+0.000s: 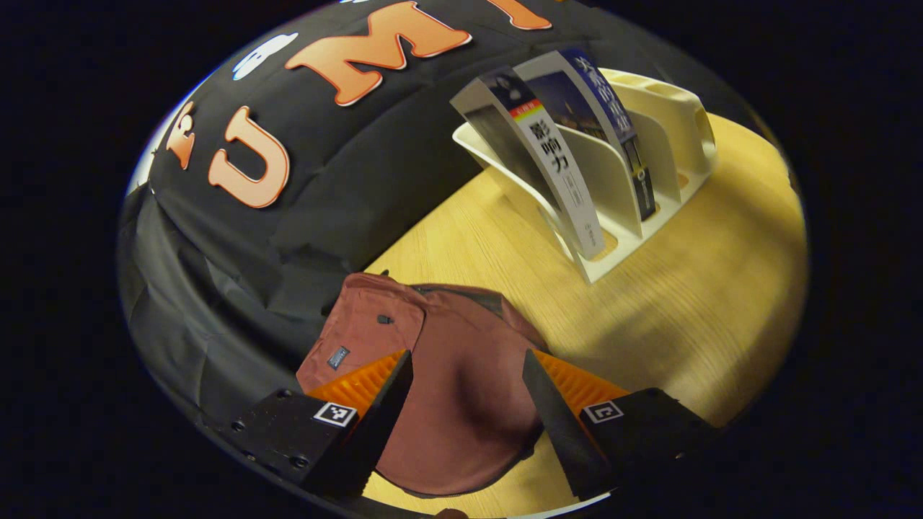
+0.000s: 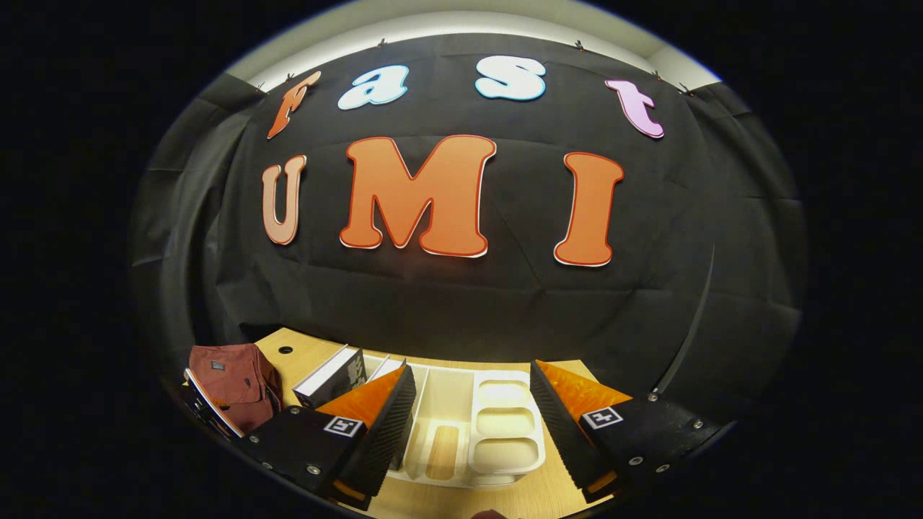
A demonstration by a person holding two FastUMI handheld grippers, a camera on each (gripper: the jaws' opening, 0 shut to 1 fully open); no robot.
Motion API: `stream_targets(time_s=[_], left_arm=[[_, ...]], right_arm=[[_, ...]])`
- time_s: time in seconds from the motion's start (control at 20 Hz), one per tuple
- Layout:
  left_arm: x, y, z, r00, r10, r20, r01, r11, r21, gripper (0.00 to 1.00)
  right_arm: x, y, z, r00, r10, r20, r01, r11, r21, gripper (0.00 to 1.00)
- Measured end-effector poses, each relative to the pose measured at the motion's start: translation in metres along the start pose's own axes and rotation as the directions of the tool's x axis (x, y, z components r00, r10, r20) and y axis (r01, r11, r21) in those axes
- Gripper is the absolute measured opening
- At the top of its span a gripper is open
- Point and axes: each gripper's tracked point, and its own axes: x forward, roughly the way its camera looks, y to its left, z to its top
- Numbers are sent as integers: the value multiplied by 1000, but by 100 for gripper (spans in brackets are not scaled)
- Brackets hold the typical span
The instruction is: Open the schoolbag, grab two books from the bookshelf and put them into the schoolbag.
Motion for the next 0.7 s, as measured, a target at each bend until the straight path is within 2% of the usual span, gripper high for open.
stream_targets(time_s=[0.3,0.45,0.7], left_arm=[[-6,-18,-19,999,-10,-34,13,996,90,98],[-1,-29,-27,997,-38,-69,44,995,91,98],[1,-14,-36,995,43,-92,-32,992,122,98]], right_arm=[[2,-7,-9,1000,-19,-15,19,1000,3,94],[3,-9,-12,999,-24,-24,24,1000,5,94],[3,-9,-15,999,-27,-30,28,1000,14,94]])
